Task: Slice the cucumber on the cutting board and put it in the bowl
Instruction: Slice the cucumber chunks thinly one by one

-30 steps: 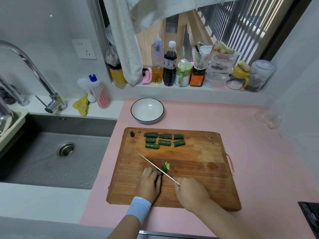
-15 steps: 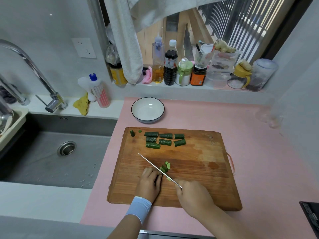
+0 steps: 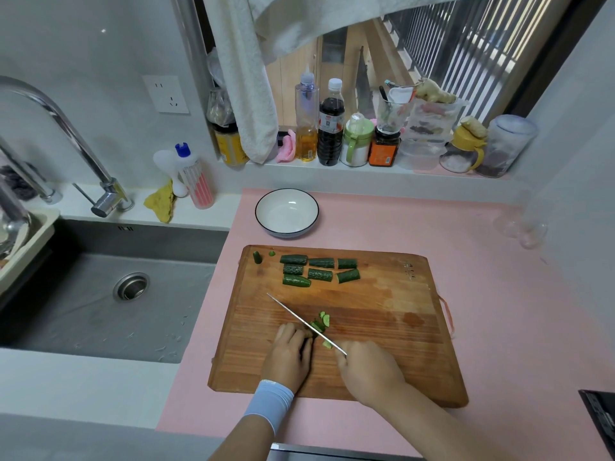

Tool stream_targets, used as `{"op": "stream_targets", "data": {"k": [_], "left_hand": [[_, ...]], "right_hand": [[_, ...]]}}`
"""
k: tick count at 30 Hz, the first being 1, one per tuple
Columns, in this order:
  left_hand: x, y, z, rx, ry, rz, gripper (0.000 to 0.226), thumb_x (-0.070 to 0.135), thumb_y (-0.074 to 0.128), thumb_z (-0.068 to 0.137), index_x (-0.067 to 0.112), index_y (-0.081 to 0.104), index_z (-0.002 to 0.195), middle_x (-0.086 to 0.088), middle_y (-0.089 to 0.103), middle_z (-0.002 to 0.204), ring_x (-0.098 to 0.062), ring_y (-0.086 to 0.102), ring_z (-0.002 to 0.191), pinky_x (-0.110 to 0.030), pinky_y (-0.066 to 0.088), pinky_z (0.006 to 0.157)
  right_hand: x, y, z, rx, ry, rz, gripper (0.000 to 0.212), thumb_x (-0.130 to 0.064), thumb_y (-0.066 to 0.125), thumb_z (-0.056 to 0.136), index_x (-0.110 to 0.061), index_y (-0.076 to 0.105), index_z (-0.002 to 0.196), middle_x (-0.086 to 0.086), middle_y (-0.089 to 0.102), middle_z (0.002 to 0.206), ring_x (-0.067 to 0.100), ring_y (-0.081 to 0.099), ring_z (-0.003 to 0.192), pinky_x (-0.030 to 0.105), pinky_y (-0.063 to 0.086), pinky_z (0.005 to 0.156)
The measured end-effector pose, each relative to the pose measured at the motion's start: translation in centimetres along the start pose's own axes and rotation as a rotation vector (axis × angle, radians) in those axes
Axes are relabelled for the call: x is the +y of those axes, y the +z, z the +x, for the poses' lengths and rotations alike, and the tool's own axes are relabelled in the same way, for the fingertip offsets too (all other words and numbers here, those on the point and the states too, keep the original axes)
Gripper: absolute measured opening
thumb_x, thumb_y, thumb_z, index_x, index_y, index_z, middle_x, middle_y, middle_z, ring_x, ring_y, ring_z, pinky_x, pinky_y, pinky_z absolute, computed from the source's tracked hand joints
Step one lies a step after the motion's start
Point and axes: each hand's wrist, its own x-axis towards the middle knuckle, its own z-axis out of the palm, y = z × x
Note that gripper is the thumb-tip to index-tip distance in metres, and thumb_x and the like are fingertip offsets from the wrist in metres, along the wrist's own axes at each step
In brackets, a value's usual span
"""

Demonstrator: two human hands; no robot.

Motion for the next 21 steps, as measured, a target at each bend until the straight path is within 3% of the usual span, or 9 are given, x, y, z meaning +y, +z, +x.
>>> {"op": "stream_targets", "data": {"k": [4, 7, 12, 21], "left_hand": [[0.0, 0.0, 0.1, 0.01, 0.003, -0.019, 0.004, 0.009, 0.064, 0.087, 0.01, 0.068, 0.088, 0.001, 0.057, 0.088, -0.015, 0.053, 0.086, -0.024, 0.046, 0.081], [0.1, -0.1, 0.1, 0.018, -0.003, -0.019, 0.012, 0.001, 0.073, 0.079, 0.01, 0.067, 0.085, 0.001, 0.056, 0.085, -0.014, 0.052, 0.084, -0.02, 0.045, 0.082], [0.4, -0.3, 0.2, 0.029, 0.017, -0.009, 0.015, -0.002, 0.076, 0.076, 0.009, 0.067, 0.081, 0.0, 0.056, 0.082, -0.012, 0.049, 0.083, -0.01, 0.037, 0.084], [0.1, -0.2, 0.2, 0.019, 0.004, -0.007, 0.015, -0.002, 0.075, 0.076, 0.009, 0.068, 0.084, 0.0, 0.058, 0.083, -0.013, 0.052, 0.082, -0.014, 0.041, 0.083]], "right_hand": [[0.1, -0.4, 0.1, 0.01, -0.012, -0.003, 0.026, -0.035, 0.039, 0.101, -0.024, 0.063, 0.1, 0.001, 0.068, 0.087, 0.028, 0.063, 0.084, 0.037, 0.051, 0.071], [0.2, -0.5, -0.3, 0.038, -0.042, -0.01, 0.026, -0.036, 0.038, 0.1, -0.027, 0.062, 0.103, 0.0, 0.069, 0.086, 0.027, 0.063, 0.082, 0.037, 0.051, 0.069], [0.0, -0.6, -1.3, 0.057, -0.048, -0.012, 0.027, -0.038, 0.038, 0.103, -0.024, 0.061, 0.097, 0.002, 0.069, 0.089, 0.027, 0.063, 0.084, 0.033, 0.039, 0.064], [-0.9, -0.3, -0.4, -0.007, -0.014, -0.008, 0.022, -0.03, 0.039, 0.102, -0.026, 0.05, 0.082, 0.002, 0.065, 0.083, 0.028, 0.061, 0.08, 0.032, 0.04, 0.064]]}}
